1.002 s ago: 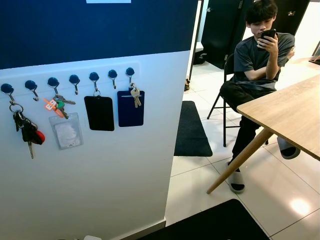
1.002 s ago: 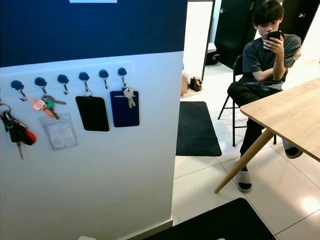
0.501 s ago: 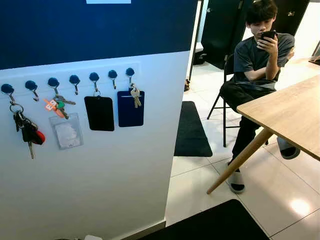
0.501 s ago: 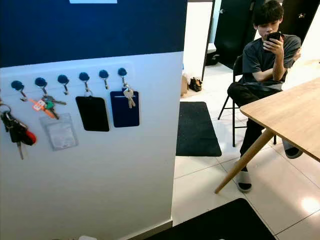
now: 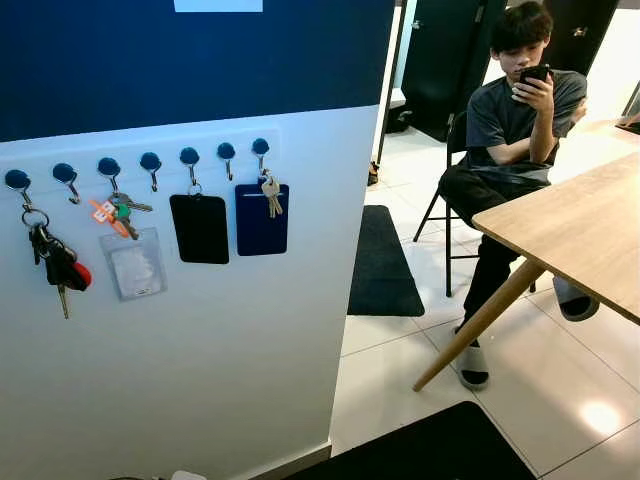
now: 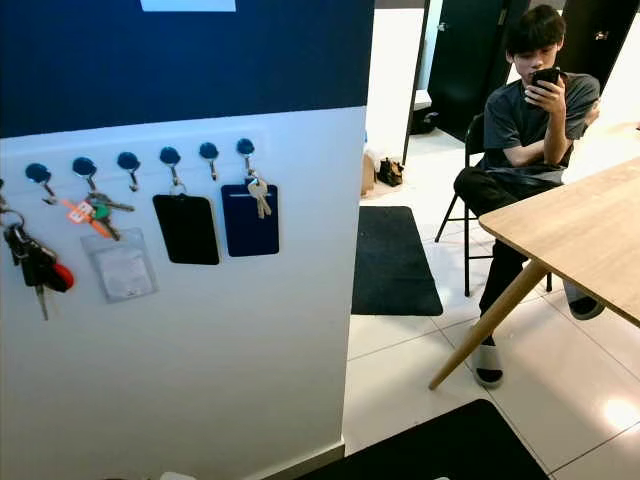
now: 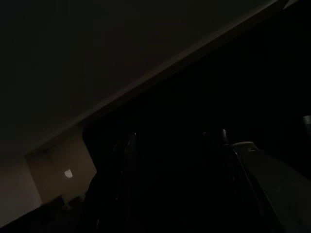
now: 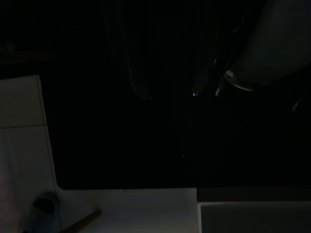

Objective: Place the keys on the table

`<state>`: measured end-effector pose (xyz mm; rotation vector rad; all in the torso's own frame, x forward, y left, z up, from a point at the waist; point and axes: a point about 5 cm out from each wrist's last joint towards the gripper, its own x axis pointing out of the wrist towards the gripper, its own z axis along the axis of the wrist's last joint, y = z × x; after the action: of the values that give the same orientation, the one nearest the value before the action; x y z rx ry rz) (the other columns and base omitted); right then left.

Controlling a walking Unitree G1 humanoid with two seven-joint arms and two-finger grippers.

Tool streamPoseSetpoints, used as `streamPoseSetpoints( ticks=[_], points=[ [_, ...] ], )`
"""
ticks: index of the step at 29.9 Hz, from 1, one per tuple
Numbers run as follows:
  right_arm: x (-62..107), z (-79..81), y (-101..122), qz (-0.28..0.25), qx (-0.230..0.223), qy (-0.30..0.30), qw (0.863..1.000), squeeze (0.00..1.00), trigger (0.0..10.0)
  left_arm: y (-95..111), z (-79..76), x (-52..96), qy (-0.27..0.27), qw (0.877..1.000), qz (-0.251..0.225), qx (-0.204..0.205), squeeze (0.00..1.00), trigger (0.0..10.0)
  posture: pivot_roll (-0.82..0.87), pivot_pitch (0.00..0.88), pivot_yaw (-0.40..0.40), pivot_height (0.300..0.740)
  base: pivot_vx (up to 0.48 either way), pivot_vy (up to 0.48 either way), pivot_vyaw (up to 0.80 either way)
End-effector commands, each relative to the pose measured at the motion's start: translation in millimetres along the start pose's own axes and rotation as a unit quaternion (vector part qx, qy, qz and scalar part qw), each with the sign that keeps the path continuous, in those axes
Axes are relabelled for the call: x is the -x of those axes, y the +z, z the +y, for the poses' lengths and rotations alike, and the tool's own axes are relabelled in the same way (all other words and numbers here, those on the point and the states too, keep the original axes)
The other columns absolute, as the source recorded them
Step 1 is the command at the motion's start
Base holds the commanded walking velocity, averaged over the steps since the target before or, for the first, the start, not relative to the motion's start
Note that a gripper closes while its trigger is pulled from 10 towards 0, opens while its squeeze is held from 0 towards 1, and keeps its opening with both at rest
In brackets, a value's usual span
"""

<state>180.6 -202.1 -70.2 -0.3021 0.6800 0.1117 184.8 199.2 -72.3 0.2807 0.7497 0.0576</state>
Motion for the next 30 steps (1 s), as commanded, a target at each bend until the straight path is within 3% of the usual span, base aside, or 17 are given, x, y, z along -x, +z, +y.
streamPoseSetpoints(
  ticks=[1,30],
  points=[
    [0.9,1.1,-3.1,0.008,0.001,-0.001,1.000,0.00,10.0,-7.9,2.6,2.6,0.004,1.000,0.011,-0.005,0.00,10.0,0.06,0.111,0.007,0.740,0.000,0.000,0.00],
    [2.1,1.6,-5.8,0.012,0.001,0.000,1.000,0.00,10.0,-10.2,2.0,3.0,0.006,1.000,0.016,-0.004,0.00,10.0,0.06,0.119,0.005,0.740,0.000,0.000,0.00]
  ],
)
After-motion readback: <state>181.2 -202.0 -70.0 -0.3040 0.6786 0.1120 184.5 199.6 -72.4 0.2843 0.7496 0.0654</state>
